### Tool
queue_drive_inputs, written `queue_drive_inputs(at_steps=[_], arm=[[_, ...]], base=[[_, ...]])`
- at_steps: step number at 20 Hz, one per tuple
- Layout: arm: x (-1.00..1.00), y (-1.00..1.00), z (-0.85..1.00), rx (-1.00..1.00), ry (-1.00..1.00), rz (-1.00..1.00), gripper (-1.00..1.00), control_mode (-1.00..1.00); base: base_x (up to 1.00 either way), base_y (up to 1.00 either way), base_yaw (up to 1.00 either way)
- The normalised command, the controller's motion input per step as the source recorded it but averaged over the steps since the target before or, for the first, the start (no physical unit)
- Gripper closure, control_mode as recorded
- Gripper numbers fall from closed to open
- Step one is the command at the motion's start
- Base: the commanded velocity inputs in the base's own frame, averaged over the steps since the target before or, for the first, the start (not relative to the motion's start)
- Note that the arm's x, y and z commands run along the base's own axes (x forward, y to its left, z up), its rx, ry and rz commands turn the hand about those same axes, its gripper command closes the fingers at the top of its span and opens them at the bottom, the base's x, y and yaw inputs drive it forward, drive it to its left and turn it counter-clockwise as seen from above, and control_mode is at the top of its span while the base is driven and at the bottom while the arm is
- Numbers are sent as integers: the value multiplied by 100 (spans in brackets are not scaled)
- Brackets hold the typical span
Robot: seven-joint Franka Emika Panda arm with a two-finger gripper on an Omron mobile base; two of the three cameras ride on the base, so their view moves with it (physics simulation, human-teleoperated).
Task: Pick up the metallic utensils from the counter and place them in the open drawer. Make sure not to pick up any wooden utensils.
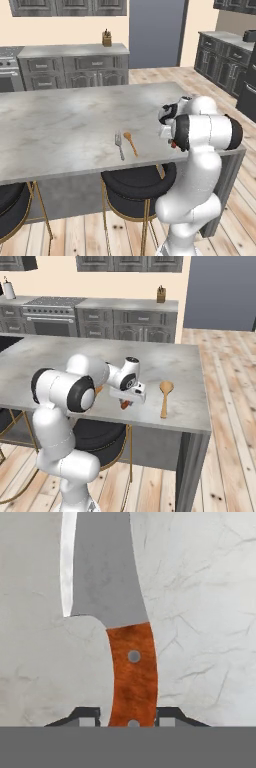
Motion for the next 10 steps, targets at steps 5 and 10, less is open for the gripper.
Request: queue_drive_inputs(at_steps=[5, 10], arm=[[-86, 0, 100, 0, -36, 0, 100, -100], [-100, -2, 99, 0, -34, 0, 100, -100]], base=[[0, 0, 0], [0, 0, 0]])
